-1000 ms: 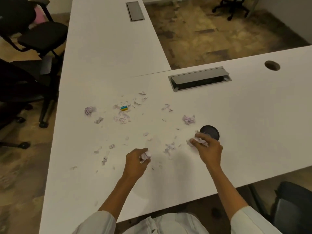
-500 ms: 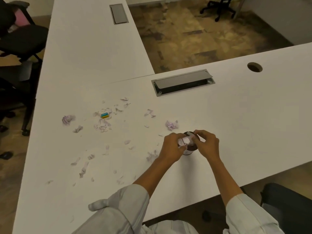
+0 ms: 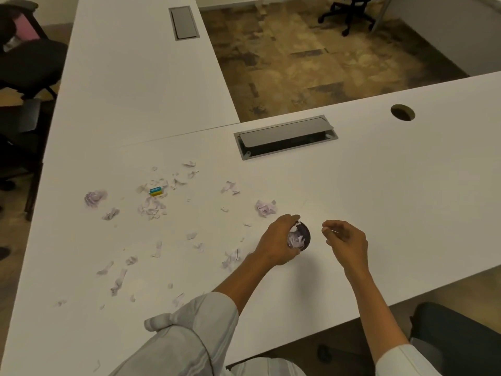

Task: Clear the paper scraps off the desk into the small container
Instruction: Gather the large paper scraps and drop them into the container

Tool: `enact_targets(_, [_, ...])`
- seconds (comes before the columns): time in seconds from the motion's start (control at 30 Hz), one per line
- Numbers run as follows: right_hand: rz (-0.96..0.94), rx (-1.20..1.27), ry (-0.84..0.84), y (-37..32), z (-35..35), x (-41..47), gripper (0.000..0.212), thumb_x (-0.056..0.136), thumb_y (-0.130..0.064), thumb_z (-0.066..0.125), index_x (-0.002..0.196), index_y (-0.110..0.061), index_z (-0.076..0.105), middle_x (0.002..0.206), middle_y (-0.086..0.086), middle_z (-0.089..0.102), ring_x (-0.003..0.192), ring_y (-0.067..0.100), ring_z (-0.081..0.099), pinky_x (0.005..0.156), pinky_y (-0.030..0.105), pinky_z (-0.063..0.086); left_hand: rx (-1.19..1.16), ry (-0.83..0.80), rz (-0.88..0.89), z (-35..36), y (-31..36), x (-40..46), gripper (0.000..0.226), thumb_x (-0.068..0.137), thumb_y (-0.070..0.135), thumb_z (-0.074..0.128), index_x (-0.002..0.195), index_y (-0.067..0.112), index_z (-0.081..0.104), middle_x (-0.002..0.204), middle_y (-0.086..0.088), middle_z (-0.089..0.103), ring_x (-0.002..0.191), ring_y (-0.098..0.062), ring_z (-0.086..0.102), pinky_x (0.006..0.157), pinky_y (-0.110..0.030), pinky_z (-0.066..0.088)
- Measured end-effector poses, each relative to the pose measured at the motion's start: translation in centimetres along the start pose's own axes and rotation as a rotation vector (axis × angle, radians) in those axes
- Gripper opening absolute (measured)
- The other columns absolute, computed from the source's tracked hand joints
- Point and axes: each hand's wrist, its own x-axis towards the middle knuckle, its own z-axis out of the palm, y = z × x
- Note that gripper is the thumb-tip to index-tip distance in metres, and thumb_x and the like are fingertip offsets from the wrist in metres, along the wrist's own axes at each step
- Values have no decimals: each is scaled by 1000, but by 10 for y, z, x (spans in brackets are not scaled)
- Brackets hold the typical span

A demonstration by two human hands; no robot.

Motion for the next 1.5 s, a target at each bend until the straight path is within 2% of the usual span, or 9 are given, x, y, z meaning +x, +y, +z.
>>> enact_targets(0.17, [-34, -23, -34, -18, 20, 7, 12, 81, -10, 73, 87, -20, 73, 89, -5, 75, 85, 12, 71, 86, 43, 58, -99, 45, -12, -16, -19, -8, 86, 71, 24, 81, 143, 18, 35, 147, -4, 42, 131, -21, 44, 105, -42, 46])
enact_targets(0.4, [-154, -178, -299, -56, 99, 33, 21, 81, -17, 74, 102, -16, 69, 102, -3, 71, 96, 12, 68, 62, 2, 47, 22, 205, -109, -50, -71, -34, 83, 73, 37, 78, 142, 21, 34, 145, 0, 41, 125, -19, 48, 100, -40, 49])
enact_targets(0.5, [-141, -463, -457, -61, 147, 57, 49, 80, -24, 76, 124, -13, 58, 127, 9, 59, 115, 25, 57, 83, 20, 49, 100, 220, -191, -70, -96, -46, 82, 75, 38, 76, 143, 20, 32, 149, -2, 36, 134, -20, 38, 108, -37, 41])
enact_targets(0.63, [-43, -937, -602, -56, 195, 79, 74, 88, -29, 66, 148, -16, 25, 155, 18, 15, 140, 43, 20, 107, 49, 35, 166, 253, -287, -101, -130, -62, 81, 78, 35, 75, 143, 16, 31, 151, -6, 31, 138, -23, 30, 109, -37, 37])
enact_targets(0.9, [-243, -1202, -413, -14, 223, 61, 47, 88, -2, 55, 133, -14, 45, 130, 15, 40, 119, 33, 41, 85, 34, 52, 223, 281, -446, -147, -190, -92, 83, 77, 35, 75, 143, 12, 30, 151, -9, 29, 139, -27, 26, 108, -39, 37])
enact_targets(1.13, [-254, -514, -210, -48, 178, 29, 30, 86, 0, 65, 115, -6, 68, 107, 13, 68, 100, 25, 65, 85, 20, 44, 203, 295, -498, -146, -226, -115, 79, 76, 31, 77, 140, 11, 35, 147, -10, 34, 136, -28, 28, 102, -40, 41])
enact_targets(1.27, [-295, -460, 7, -46, 105, 7, 30, 83, -8, 72, 113, -13, 68, 105, 8, 65, 89, 9, 56, 80, 4, 36, 185, 273, -502, -135, -231, -125, 79, 77, 30, 76, 140, 9, 35, 146, -11, 34, 137, -28, 28, 104, -40, 39])
enact_targets(1.4, [-181, -601, -18, -31, 72, -10, 29, 84, -15, 70, 113, -16, 70, 100, 10, 62, 85, 21, 60, 75, 29, 49, 195, 264, -468, -128, -221, -127, 77, 77, 31, 75, 139, 8, 35, 144, -11, 35, 134, -28, 28, 100, -39, 42])
enact_targets(1.5, [-173, -814, -94, -21, 74, -18, 26, 85, -20, 69, 110, -18, 69, 89, 9, 65, 83, 28, 58, 61, 29, 46, 213, 290, -430, -126, -212, -128, 76, 77, 32, 75, 138, 9, 36, 143, -10, 36, 132, -27, 29, 100, -39, 43])
